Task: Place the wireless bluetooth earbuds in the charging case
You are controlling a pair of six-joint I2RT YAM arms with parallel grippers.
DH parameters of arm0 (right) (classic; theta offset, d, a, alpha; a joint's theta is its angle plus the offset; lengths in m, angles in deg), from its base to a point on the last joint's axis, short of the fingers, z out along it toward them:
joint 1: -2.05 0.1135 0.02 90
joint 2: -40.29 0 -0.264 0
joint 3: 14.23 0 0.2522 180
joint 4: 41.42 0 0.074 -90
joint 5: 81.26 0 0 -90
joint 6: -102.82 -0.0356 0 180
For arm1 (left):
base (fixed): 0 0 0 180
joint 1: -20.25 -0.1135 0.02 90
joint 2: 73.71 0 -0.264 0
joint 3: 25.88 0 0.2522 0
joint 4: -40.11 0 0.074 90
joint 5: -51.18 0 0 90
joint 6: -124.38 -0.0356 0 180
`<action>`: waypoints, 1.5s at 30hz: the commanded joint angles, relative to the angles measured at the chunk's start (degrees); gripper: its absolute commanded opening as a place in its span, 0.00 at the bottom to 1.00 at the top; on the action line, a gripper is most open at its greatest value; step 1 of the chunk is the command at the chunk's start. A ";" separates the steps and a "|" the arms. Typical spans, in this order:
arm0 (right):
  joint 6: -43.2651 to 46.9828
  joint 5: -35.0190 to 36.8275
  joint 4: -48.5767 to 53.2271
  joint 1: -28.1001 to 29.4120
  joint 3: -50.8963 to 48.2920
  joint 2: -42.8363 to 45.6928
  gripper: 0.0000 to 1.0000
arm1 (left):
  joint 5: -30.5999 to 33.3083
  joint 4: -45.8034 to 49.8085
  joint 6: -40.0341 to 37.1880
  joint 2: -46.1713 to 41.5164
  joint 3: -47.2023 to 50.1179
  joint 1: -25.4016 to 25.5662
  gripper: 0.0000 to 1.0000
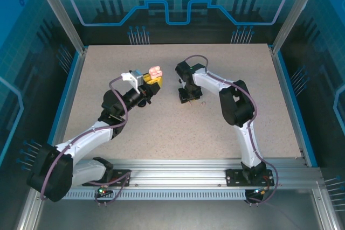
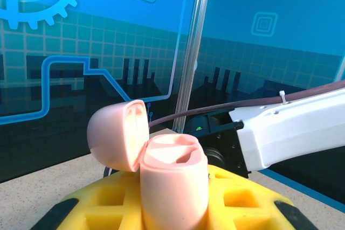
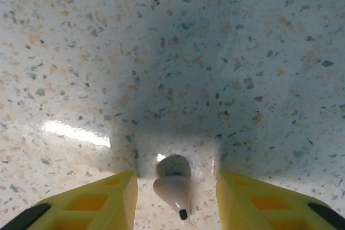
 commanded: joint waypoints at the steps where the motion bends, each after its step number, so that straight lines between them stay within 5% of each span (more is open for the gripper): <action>1: 0.33 0.77 2.18 0.60 1.85 -1.39 0.43 | -0.34 -2.99 0.28 -0.14 -0.75 0.15 0.00; 14: 0.68 1.41 2.49 1.03 2.23 -2.61 0.37 | -0.39 -2.82 0.41 -0.43 -0.42 0.16 0.00; 29: 0.44 1.61 1.89 1.81 0.18 -1.10 0.16 | -0.37 -2.39 0.45 -0.75 -0.44 0.21 0.00; 45: -2.40 0.97 -0.18 1.91 -1.75 10.42 0.10 | -0.33 -1.32 0.12 -1.38 -1.23 0.17 0.00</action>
